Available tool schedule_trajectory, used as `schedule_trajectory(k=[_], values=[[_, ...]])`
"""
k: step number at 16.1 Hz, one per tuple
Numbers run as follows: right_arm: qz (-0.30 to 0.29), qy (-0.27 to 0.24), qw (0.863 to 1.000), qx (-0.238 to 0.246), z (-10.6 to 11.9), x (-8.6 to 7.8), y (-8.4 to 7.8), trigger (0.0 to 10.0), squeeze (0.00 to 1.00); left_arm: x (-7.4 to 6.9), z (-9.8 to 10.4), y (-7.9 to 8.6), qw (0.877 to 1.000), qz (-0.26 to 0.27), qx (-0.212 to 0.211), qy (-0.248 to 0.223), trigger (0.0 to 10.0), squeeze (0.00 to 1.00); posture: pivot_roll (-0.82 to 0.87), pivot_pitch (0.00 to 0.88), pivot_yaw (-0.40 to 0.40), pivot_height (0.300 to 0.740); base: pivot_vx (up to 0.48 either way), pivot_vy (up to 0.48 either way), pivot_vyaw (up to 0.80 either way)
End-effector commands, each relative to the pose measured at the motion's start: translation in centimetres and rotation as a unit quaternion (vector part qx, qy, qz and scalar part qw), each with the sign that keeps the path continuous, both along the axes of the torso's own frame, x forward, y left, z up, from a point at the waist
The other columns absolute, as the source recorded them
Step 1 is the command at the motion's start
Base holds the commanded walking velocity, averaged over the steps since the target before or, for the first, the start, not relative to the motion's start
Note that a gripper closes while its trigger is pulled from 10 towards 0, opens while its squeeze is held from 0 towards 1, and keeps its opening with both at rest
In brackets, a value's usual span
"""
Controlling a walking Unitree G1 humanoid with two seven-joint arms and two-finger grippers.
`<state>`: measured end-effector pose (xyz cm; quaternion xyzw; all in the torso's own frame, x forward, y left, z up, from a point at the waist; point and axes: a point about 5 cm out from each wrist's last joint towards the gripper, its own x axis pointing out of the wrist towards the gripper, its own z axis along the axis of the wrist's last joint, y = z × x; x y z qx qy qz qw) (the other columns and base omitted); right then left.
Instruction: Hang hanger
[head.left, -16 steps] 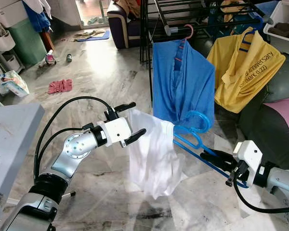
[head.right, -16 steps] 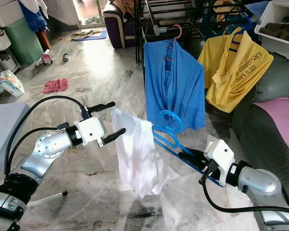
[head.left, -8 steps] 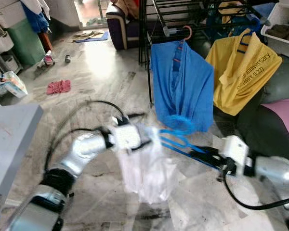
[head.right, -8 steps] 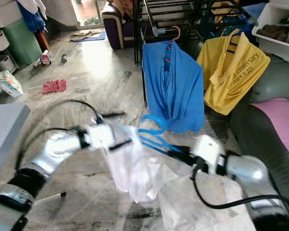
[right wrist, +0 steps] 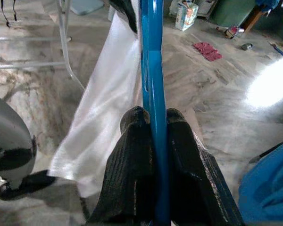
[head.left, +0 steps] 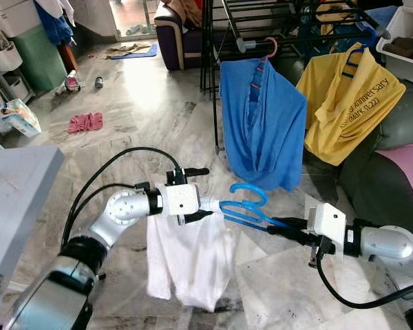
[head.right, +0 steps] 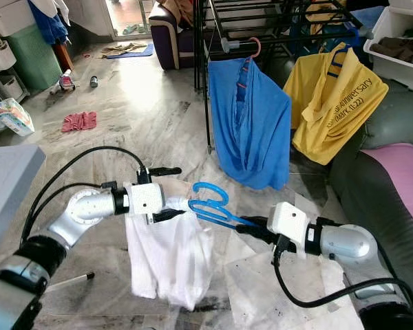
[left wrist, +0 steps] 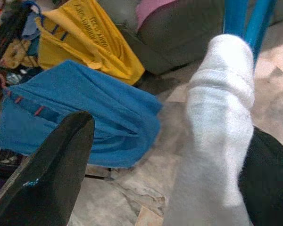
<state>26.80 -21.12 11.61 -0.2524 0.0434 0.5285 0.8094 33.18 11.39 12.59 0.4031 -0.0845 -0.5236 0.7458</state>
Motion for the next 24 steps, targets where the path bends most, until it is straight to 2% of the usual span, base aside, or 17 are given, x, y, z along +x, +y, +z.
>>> schedule_trajectory(k=[1, 2, 3, 4, 5, 9, 13, 19, 24], values=[[0.010, -0.030, 0.999, -0.002, 1.0, 0.4, 0.0, 10.0, 0.00, 0.3, 0.3, 0.7, 1.000, -0.001, 0.016, 0.009, 10.0, 0.00, -0.04, 0.026, 0.031, 0.740, 0.000, 0.000, 0.00], [0.008, -0.037, 0.999, -0.004, 0.9, 0.5, 0.0, 10.0, 0.00, 0.6, 0.4, 1.2, 1.000, 0.000, 0.019, 0.023, 4.9, 0.00, -0.04, 0.026, 0.034, 0.740, 0.000, 0.000, 0.00], [0.007, -0.036, 0.999, -0.002, 0.8, 0.4, 0.0, 10.0, 0.00, 0.7, 0.5, 1.5, 0.999, 0.000, 0.029, 0.030, 3.3, 0.00, -0.04, 0.027, 0.038, 0.740, 0.000, 0.000, 0.00], [0.006, -0.038, 0.999, -0.002, 0.7, 0.4, 0.1, 10.0, 0.00, 0.7, 0.2, 1.8, 0.998, -0.002, 0.041, 0.047, 0.0, 0.00, -0.04, 0.027, 0.040, 0.740, 0.000, 0.000, 0.00], [0.007, -0.039, 0.999, -0.002, 0.5, 0.3, 0.1, 10.0, 0.00, 0.8, 0.2, 2.1, 0.997, -0.006, 0.056, 0.049, 0.0, 0.00, -0.04, 0.028, 0.045, 0.740, 0.000, 0.000, 0.00], [0.003, -0.043, 0.999, 0.000, 0.2, 0.2, 0.1, 10.0, 0.00, 1.6, 0.9, 2.1, 0.995, -0.009, 0.067, 0.075, 0.0, 0.00, -0.05, 0.025, 0.055, 0.740, 0.000, 0.000, 0.00], [0.001, -0.045, 0.999, 0.002, 0.1, 0.2, 0.2, 10.0, 0.00, 1.6, 1.0, 2.0, 0.993, -0.017, 0.076, 0.085, 0.0, 0.00, -0.05, 0.023, 0.064, 0.740, 0.000, 0.000, 0.00], [-0.003, -0.047, 0.999, 0.004, 0.0, 0.1, 0.2, 10.0, 0.00, 1.2, 0.1, 2.1, 0.988, -0.029, 0.097, 0.115, 0.0, 0.00, -0.05, 0.028, 0.074, 0.740, 0.000, 0.000, 0.00], [-0.006, -0.047, 0.999, 0.003, 0.0, 0.0, 0.1, 10.0, 0.00, 1.5, 0.5, 1.8, 0.988, -0.034, 0.099, 0.113, 0.0, 0.00, -0.06, 0.029, 0.080, 0.740, 0.000, 0.000, 0.00]])
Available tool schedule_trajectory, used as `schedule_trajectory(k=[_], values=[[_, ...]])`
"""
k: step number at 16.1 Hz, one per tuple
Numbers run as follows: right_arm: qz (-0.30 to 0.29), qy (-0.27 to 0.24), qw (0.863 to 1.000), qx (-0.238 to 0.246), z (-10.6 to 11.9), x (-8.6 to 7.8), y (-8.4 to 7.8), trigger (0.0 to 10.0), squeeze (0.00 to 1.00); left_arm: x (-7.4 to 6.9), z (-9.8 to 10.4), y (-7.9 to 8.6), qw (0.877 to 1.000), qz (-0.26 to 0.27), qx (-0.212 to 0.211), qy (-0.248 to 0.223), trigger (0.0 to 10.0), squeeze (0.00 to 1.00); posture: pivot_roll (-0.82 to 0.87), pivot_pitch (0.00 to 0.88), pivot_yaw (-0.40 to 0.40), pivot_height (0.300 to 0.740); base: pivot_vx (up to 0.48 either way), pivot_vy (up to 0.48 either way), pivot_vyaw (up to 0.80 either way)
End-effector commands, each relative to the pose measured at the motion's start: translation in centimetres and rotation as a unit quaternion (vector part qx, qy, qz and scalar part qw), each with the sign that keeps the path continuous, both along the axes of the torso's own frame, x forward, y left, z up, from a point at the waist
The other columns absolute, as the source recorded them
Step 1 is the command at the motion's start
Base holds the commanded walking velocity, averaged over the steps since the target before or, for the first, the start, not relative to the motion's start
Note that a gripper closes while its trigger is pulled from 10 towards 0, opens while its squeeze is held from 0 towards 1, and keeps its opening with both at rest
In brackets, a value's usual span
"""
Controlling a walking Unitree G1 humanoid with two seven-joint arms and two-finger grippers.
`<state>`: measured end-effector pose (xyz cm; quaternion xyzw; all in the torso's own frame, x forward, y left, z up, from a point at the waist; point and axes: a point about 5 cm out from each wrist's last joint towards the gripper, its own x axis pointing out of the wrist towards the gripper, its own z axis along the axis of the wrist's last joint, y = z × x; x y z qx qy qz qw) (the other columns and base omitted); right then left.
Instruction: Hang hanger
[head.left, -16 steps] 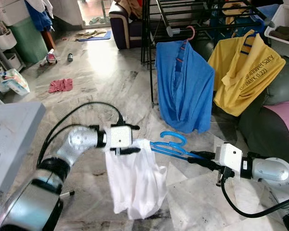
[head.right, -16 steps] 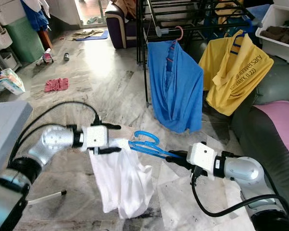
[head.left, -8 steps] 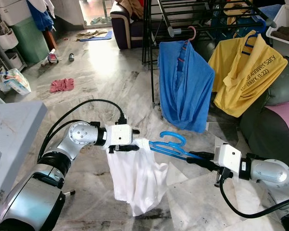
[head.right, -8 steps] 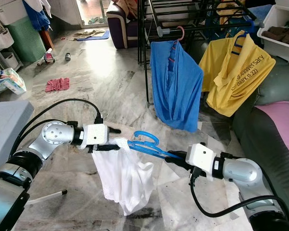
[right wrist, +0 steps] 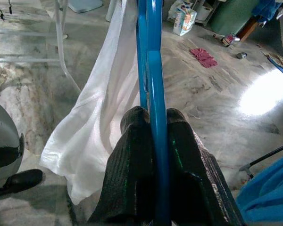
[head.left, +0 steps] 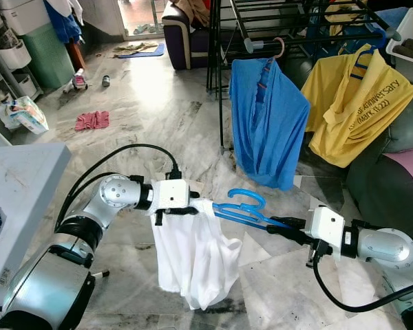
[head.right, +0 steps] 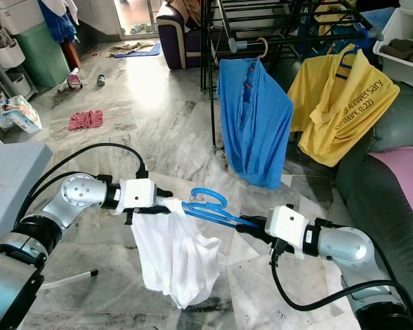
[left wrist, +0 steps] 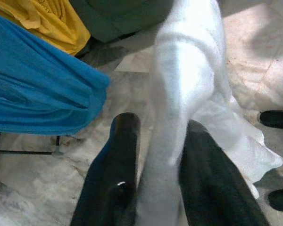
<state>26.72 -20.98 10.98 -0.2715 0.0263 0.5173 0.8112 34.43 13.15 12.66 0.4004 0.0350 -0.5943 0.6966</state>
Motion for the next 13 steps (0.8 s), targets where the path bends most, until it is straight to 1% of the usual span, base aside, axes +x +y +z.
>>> schedule_trajectory(k=[1, 3, 8, 9, 10, 12, 13], values=[[-0.002, -0.019, 1.000, 0.009, 0.54, 0.09, -0.07, 10.0, 0.00, 0.28, 0.49, -0.05, 1.000, -0.007, 0.013, 0.000, 0.0, 0.00, -0.06, 0.028, 0.080, 0.740, 0.000, 0.000, 0.00], [-0.001, -0.020, 1.000, 0.009, 0.55, 0.12, -0.08, 10.0, 0.00, 0.28, 0.51, -0.07, 1.000, -0.010, 0.016, 0.006, 0.0, 0.00, -0.06, 0.026, 0.080, 0.740, 0.000, 0.000, 0.00], [0.003, -0.023, 1.000, 0.002, 0.62, 0.53, -0.02, 10.0, 0.00, 0.04, 0.25, 0.33, 0.998, -0.021, 0.030, 0.042, 0.0, 0.00, -0.05, 0.018, 0.079, 0.740, 0.000, 0.000, 0.00], [0.008, -0.027, 1.000, -0.001, 0.71, 0.71, 0.20, 10.0, 0.00, -0.12, 0.11, 0.60, 0.997, -0.029, 0.041, 0.061, 0.0, 0.00, -0.05, 0.019, 0.081, 0.740, 0.000, 0.000, 0.00], [0.010, -0.026, 1.000, -0.002, 0.69, 0.72, 0.26, 10.0, 0.00, -0.13, 0.11, 0.63, 0.997, -0.028, 0.038, 0.063, 0.0, 0.00, -0.05, 0.019, 0.082, 0.740, 0.000, 0.000, 0.00], [0.011, -0.027, 1.000, -0.004, 0.66, 0.78, 0.29, 10.0, 0.00, -0.30, -0.12, 0.81, 0.995, -0.033, 0.047, 0.079, 0.0, 0.00, -0.05, 0.019, 0.083, 0.740, 0.000, 0.000, 0.00], [0.012, -0.021, 1.000, -0.002, 0.52, 0.77, 0.32, 10.0, 0.00, -0.39, -0.28, 0.88, 0.995, -0.031, 0.044, 0.087, 0.0, 0.00, -0.04, 0.019, 0.082, 0.740, 0.000, 0.000, 0.00]])
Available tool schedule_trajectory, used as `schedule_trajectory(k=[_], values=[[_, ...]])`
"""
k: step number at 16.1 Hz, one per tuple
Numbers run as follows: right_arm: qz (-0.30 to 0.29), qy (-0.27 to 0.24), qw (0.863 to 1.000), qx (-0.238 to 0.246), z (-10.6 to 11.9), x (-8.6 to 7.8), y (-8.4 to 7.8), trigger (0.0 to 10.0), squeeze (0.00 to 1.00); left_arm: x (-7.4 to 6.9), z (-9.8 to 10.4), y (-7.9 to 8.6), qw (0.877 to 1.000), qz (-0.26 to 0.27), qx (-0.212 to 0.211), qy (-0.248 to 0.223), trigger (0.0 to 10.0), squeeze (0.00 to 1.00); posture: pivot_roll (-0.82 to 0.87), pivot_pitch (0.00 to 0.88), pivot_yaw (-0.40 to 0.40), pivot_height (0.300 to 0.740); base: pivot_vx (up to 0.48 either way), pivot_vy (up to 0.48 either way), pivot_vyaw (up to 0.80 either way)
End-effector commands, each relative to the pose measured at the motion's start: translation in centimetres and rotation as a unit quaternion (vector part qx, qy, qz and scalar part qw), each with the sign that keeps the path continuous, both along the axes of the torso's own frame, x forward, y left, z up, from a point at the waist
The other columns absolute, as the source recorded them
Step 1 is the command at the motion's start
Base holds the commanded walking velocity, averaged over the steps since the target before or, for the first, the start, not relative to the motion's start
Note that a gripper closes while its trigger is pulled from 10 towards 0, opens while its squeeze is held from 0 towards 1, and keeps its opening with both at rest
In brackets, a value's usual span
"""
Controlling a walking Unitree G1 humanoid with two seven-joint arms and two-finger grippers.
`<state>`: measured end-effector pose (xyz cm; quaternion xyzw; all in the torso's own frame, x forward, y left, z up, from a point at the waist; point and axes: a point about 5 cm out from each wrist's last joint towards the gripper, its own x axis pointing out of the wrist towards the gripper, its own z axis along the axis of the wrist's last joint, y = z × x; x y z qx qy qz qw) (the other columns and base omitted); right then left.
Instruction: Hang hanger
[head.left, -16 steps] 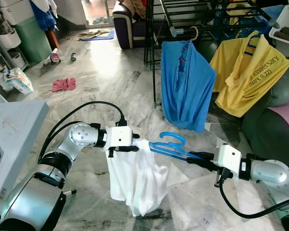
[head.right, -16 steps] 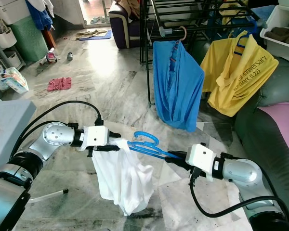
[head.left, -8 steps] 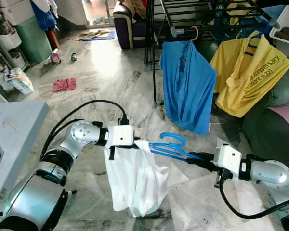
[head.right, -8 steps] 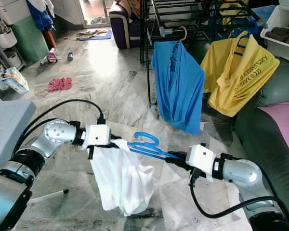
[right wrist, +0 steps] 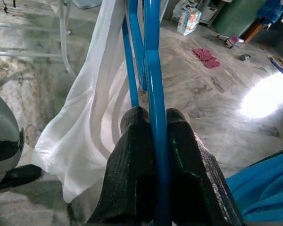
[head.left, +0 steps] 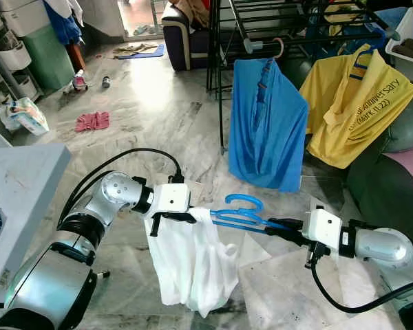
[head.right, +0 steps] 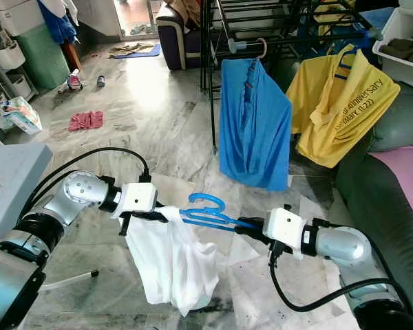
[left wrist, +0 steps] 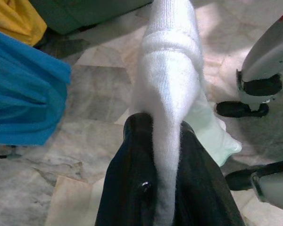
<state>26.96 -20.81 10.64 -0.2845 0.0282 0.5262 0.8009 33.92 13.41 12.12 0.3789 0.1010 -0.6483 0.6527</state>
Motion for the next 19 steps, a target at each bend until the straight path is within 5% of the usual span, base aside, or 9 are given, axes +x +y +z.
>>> schedule_trajectory(k=[1, 2, 8, 14, 16, 18, 19], values=[[0.000, -0.015, 1.000, 0.013, 0.8, 0.5, 0.1, 10.0, 0.63, 0.1, 0.1, 0.6, 1.000, 0.013, -0.004, 0.012, 0.0, 0.00, -0.04, 0.017, 0.079, 0.740, 0.000, 0.000, 0.00], [-0.001, -0.011, 1.000, 0.015, 0.7, 0.6, 0.1, 10.0, 1.00, 0.0, -0.1, 0.7, 1.000, 0.018, -0.010, 0.018, 0.0, 0.00, -0.04, 0.018, 0.076, 0.740, 0.000, 0.000, 0.00], [-0.013, -0.017, 1.000, 0.002, 1.5, 2.2, 0.0, 10.0, 1.00, -1.4, -3.0, 2.9, 0.986, 0.124, -0.077, 0.079, 0.0, 0.00, -0.02, 0.000, 0.055, 0.740, 0.000, 0.000, 0.00], [-0.097, -0.078, 0.992, -0.011, 3.7, 4.4, -1.8, 10.0, 1.00, -3.9, -6.3, 6.0, 0.950, 0.250, -0.149, 0.118, 0.0, 0.00, -0.03, 0.000, 0.058, 0.740, 0.000, 0.000, 0.00], [-0.185, -0.113, 0.976, 0.031, 4.2, 6.0, -1.5, 10.0, 1.00, -4.0, -6.8, 6.1, 0.924, 0.312, -0.196, 0.101, 0.0, 0.00, 0.01, 0.000, 0.028, 0.740, 0.000, 0.000, 0.00], [-0.266, -0.103, 0.956, 0.073, 3.1, 7.0, -0.8, 10.0, 1.00, -3.6, -6.7, 6.0, 0.885, 0.379, -0.257, 0.085, 0.0, 0.00, 0.02, 0.000, 0.022, 0.740, 0.000, 0.000, 0.00], [-0.283, -0.096, 0.952, 0.074, 2.7, 7.1, -0.7, 10.0, 1.00, -3.6, -6.8, 5.9, 0.881, 0.387, -0.262, 0.080, 0.0, 0.00, 0.02, 0.000, 0.020, 0.740, 0.000, 0.000, 0.00]])
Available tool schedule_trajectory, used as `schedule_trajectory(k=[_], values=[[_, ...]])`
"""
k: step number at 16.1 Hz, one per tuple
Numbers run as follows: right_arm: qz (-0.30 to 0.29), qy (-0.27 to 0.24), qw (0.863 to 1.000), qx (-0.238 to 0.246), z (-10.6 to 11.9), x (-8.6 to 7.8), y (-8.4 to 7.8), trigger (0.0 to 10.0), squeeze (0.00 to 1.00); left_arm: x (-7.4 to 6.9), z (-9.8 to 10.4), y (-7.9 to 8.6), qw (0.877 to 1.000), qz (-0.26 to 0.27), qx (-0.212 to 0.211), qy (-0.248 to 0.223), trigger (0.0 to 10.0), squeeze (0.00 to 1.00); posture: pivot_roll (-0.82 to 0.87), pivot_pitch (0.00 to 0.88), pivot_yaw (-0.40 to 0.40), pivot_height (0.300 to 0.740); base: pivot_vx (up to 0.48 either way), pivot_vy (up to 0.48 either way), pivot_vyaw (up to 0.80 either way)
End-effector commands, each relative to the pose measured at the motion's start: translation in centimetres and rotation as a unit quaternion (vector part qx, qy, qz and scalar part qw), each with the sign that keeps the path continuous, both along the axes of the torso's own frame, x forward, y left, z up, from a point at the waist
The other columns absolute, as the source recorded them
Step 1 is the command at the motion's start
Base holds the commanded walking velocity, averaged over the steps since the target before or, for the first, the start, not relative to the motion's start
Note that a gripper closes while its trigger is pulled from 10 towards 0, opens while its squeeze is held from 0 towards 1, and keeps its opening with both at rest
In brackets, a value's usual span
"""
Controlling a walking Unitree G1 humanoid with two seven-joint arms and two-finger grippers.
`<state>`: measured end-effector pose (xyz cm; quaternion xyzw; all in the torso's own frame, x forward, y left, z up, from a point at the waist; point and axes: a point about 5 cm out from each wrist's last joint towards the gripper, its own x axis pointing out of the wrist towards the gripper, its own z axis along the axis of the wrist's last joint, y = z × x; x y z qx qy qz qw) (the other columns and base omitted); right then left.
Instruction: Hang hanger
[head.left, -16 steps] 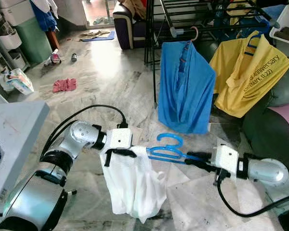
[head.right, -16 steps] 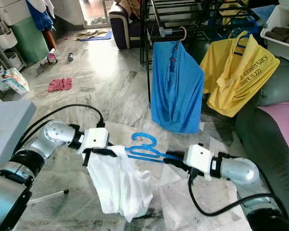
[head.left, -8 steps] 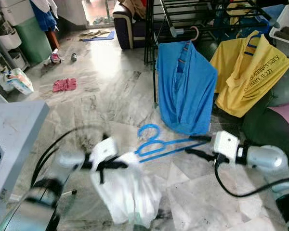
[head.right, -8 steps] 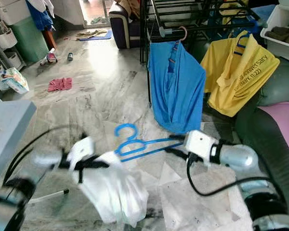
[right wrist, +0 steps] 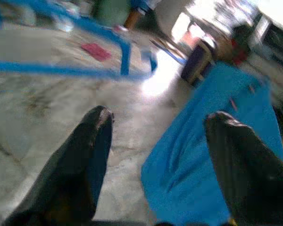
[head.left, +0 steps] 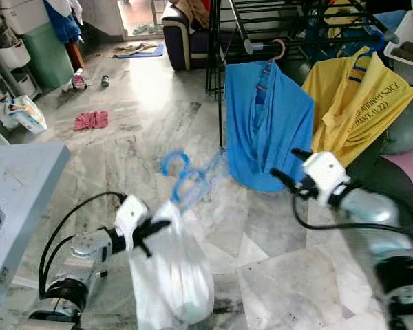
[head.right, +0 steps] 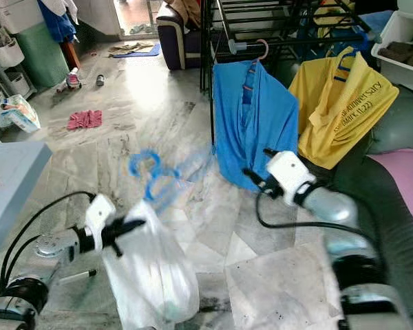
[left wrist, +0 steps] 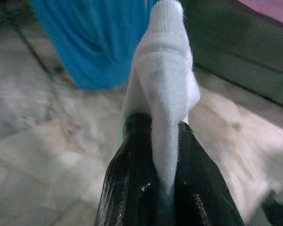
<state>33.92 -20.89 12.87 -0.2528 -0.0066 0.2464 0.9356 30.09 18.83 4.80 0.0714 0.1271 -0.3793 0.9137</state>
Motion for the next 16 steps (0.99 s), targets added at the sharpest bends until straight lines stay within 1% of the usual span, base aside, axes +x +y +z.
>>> schedule_trajectory(k=[1, 2, 3, 4, 5, 6, 7, 8, 9, 10, 11, 12, 13, 14, 15, 16], values=[[-0.075, 0.029, 0.997, 0.010, -2.0, 0.0, -0.1, 10.0, 1.00, 0.2, 0.2, -0.1, 0.998, 0.055, -0.026, -0.017, 0.0, 0.00, 0.03, 0.000, 0.017, 0.740, 0.000, 0.000, 0.00], [-0.098, 0.034, 0.994, 0.030, -2.7, -0.2, 0.1, 10.0, 1.00, 0.3, 0.0, -0.3, 0.996, 0.083, -0.030, -0.019, 0.0, 0.00, 0.03, 0.000, 0.016, 0.740, 0.000, 0.000, 0.00], [-0.139, 0.039, 0.987, 0.075, -3.7, -0.5, 0.7, 10.0, 1.00, 0.3, -0.5, -0.5, 0.990, 0.133, -0.047, -0.015, 0.0, 0.00, 0.03, 0.000, 0.017, 0.740, 0.000, 0.000, 0.00], [-0.179, 0.047, 0.976, 0.112, -4.8, -0.9, 1.2, 10.0, 1.00, 0.3, -1.0, -0.6, 0.981, 0.186, -0.058, -0.006, 0.0, 0.00, 0.02, 0.000, 0.019, 0.740, 0.000, 0.000, 0.00], [-0.227, 0.069, 0.956, 0.170, -6.3, -1.6, 1.6, 10.0, 1.00, 0.3, -1.5, -0.9, 0.967, 0.240, -0.083, 0.008, 0.0, 0.00, 0.02, 0.000, 0.021, 0.740, 0.000, 0.000, 0.00], [-0.262, 0.095, 0.935, 0.218, -7.7, -2.4, 2.3, 10.0, 1.00, 0.5, -1.6, -1.2, 0.955, 0.276, -0.105, 0.004, 0.0, 0.00, 0.02, 0.000, 0.020, 0.740, 0.000, 0.000, 0.00], [-0.263, 0.098, 0.931, 0.236, -8.0, -2.8, 3.1, 10.0, 0.79, 0.7, -1.2, -1.5, 0.952, 0.287, -0.107, -0.007, 0.0, 0.00, 0.01, 0.000, 0.025, 0.740, 0.000, 0.000, 0.00], [-0.260, 0.093, 0.933, 0.232, -8.0, -2.9, 3.5, 10.0, 0.17, 0.7, -0.9, -1.9, 0.952, 0.281, -0.119, -0.015, 0.0, 0.00, 0.01, 0.000, 0.027, 0.740, 0.000, 0.000, 0.00], [-0.262, 0.106, 0.930, 0.233, -8.3, -3.1, 3.8, 10.0, 0.00, 0.7, -0.6, -2.4, 0.958, 0.259, -0.125, -0.019, 0.0, 0.00, 0.01, 0.000, 0.028, 0.740, 0.000, 0.000, 0.00], [-0.255, 0.128, 0.933, 0.219, -8.7, -3.3, 4.1, 10.0, 0.00, 0.6, 0.4, -3.3, 0.966, 0.216, -0.140, -0.035, 0.0, 0.00, 0.02, 0.000, 0.030, 0.740, 0.000, 0.000, 0.00], [-0.243, 0.125, 0.938, 0.214, -8.6, -3.5, 4.5, 10.0, 0.00, 0.5, 1.4, -4.3, 0.973, 0.169, -0.148, -0.048, 0.0, 0.00, 0.02, 0.000, 0.029, 0.740, 0.000, 0.000, 0.00], [-0.243, 0.131, 0.936, 0.218, -8.7, -3.6, 4.7, 10.0, 0.00, 0.4, 1.9, -4.8, 0.977, 0.146, -0.147, -0.054, 0.0, 0.00, 0.03, 0.000, 0.029, 0.740, 0.000, 0.000, 0.00], [-0.238, 0.135, 0.936, 0.221, -8.7, -3.6, 4.9, 10.0, 0.00, 0.1, 2.7, -5.5, 0.983, 0.092, -0.147, -0.058, 0.0, 0.00, 0.03, 0.000, 0.030, 0.740, 0.000, 0.000, 0.00], [-0.217, 0.113, 0.950, 0.192, -8.4, -3.6, 5.0, 10.0, 0.00, -0.3, 3.4, -6.1, 0.988, 0.038, -0.135, -0.062, 0.0, 0.00, 0.03, 0.000, 0.032, 0.740, 0.000, 0.000, 0.00], [-0.206, 0.117, 0.952, 0.195, -8.3, -3.4, 5.2, 10.0, 0.00, -0.8, 4.1, -6.6, 0.990, -0.018, -0.128, -0.050, 0.0, 0.00, 0.04, 0.000, 0.036, 0.740, 0.000, 0.000, 0.00], [-0.197, 0.140, 0.945, 0.222, -8.3, -3.3, 5.4, 10.0, 0.00, -1.2, 4.5, -6.8, 0.989, -0.055, -0.129, -0.036, 0.0, 0.00, 0.04, 0.000, 0.039, 0.740, 0.000, 0.000, 0.00]])
